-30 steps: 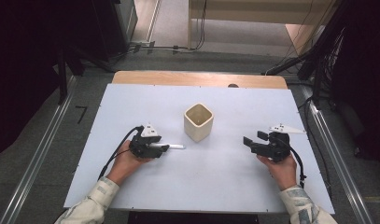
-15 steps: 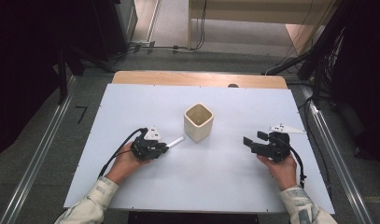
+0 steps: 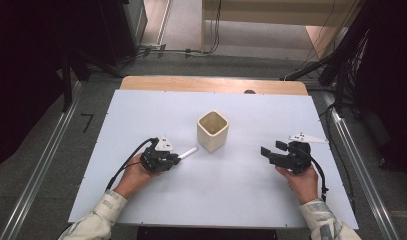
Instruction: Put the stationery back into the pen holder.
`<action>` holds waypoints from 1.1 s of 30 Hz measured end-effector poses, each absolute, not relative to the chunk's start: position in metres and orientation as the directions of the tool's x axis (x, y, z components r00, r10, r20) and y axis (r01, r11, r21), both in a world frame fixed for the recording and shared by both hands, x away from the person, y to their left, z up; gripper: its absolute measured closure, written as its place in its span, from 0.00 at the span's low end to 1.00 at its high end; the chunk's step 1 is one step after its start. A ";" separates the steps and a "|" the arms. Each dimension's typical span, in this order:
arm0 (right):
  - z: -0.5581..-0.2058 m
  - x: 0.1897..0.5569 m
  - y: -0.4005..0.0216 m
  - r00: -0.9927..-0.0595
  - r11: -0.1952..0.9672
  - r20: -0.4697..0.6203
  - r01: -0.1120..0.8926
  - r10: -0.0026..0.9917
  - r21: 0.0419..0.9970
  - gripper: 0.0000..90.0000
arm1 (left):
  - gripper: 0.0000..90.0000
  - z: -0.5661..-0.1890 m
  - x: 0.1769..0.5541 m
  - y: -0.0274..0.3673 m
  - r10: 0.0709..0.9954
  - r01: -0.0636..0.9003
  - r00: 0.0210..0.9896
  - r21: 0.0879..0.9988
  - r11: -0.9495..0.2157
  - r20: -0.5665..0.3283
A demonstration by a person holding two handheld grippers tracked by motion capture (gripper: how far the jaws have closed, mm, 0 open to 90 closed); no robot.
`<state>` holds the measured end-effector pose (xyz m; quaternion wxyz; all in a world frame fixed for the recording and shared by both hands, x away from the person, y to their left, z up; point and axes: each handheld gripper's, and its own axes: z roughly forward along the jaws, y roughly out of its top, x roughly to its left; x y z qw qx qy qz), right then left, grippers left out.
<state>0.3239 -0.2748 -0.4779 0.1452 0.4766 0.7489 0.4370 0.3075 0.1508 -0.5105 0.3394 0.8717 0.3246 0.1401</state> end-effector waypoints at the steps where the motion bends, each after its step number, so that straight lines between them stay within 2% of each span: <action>1: -0.478 0.324 -0.275 -0.503 0.162 0.201 0.588 0.841 0.793 0.28 | 0.89 -0.511 0.307 0.151 0.662 0.471 0.749 0.684 -0.557 0.023; 17: -0.477 0.324 -0.276 -0.502 0.160 0.202 0.587 0.841 0.793 0.28 | 0.89 -0.503 0.306 0.157 0.689 0.473 0.724 0.711 -0.520 0.023; 33: -0.476 0.323 -0.278 -0.502 0.155 0.205 0.585 0.840 0.796 0.28 | 0.89 -0.490 0.302 0.168 0.723 0.475 0.690 0.769 -0.427 -0.025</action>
